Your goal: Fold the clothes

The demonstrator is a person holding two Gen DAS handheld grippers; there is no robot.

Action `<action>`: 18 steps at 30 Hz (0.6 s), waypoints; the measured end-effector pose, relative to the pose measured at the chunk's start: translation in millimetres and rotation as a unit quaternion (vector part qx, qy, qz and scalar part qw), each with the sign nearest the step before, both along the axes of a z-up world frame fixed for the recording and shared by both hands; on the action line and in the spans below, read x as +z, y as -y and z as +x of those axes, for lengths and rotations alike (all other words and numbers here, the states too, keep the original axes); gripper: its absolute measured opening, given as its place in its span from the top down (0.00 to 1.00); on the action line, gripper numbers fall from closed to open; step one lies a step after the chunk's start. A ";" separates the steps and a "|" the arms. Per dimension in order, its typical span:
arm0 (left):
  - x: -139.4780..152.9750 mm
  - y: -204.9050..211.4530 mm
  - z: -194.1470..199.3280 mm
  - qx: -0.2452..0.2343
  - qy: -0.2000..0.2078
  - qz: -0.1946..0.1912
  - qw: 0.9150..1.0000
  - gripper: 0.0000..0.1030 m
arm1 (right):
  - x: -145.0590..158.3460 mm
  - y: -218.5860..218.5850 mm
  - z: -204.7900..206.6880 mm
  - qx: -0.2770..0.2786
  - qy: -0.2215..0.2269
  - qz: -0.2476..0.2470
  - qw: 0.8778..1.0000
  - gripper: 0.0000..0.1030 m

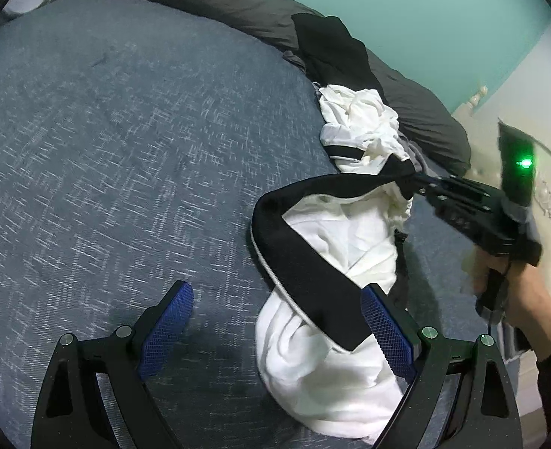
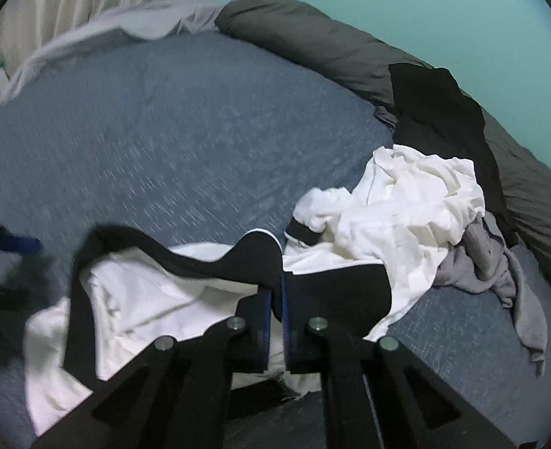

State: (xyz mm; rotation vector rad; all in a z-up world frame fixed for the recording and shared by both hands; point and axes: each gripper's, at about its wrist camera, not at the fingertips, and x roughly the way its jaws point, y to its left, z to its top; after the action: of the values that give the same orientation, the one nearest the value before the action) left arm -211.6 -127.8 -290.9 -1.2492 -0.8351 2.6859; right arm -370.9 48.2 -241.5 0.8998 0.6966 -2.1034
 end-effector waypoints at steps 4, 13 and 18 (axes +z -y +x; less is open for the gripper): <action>-1.7 -2.0 -8.6 0.004 0.000 0.008 1.000 0.09 | 10.2 -4.4 5.0 0.000 0.008 -0.003 1.000 0.96; -10.0 -14.6 -28.4 -0.014 0.014 0.025 0.999 0.35 | 20.6 -18.5 11.3 -0.016 0.022 -0.023 0.999 0.96; -19.2 -16.7 -39.0 -0.019 0.020 0.032 0.999 0.48 | 23.3 -23.4 16.8 -0.018 0.024 -0.023 0.999 0.96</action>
State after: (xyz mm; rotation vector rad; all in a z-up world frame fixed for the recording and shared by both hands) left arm -250.6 -111.1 -310.1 -1.2945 -0.8846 2.5921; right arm -354.2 71.6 -218.2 0.9397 0.6083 -2.1135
